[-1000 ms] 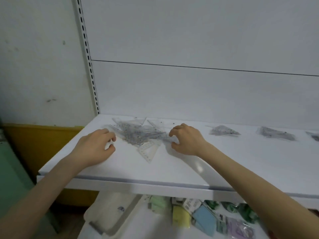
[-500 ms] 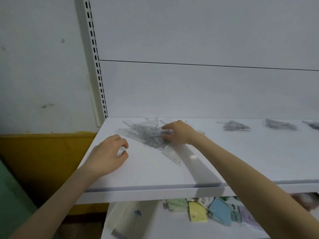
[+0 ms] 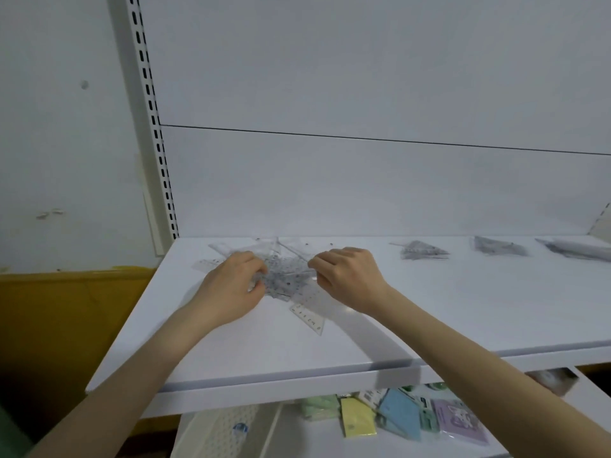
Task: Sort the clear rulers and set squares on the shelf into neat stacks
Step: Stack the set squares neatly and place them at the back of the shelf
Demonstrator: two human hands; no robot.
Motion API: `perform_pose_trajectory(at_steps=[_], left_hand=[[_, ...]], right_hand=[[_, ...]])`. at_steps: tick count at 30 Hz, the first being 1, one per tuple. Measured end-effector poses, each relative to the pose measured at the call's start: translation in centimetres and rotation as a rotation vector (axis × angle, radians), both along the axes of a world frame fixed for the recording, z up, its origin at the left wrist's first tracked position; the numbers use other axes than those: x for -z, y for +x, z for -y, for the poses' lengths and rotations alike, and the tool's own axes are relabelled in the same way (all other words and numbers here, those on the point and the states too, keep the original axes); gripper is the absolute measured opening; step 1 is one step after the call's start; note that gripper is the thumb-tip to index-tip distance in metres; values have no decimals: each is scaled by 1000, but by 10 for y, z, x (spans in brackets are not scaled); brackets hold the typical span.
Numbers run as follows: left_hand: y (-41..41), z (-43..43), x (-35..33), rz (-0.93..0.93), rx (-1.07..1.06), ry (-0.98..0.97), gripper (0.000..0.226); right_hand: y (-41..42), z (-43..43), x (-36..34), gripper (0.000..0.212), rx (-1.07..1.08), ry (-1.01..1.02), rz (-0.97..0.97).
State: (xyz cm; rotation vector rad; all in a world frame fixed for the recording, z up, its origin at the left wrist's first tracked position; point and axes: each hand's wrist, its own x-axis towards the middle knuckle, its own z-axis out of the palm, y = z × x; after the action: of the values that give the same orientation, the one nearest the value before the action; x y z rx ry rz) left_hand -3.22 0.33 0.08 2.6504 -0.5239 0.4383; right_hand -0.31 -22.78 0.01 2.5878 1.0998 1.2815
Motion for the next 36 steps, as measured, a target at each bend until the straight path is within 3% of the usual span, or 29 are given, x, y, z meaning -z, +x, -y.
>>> perform_pose_trajectory(at_steps=[5, 10, 16, 24, 28, 32, 36], left_hand=[[26, 33, -1, -49, 56, 131, 39], [40, 53, 10, -53, 20, 208, 20], [35, 54, 14, -57, 45, 104, 12], [28, 50, 7, -218, 46, -107, 18], [22, 51, 4, -136, 29, -195, 13], [14, 55, -1, -42, 88, -334, 30], [6, 62, -4, -73, 147, -510, 36]], right_hand=[[-32, 42, 18, 15, -54, 6, 8], [-50, 61, 28, 16, -132, 33, 29], [-50, 54, 31, 13, -195, 86, 77], [-48, 47, 34, 7, -226, 79, 20], [-49, 45, 35, 3, -159, 24, -87], [-51, 47, 35, 11, 11, 26, -261], [-53, 53, 31, 18, 9, 132, -370]])
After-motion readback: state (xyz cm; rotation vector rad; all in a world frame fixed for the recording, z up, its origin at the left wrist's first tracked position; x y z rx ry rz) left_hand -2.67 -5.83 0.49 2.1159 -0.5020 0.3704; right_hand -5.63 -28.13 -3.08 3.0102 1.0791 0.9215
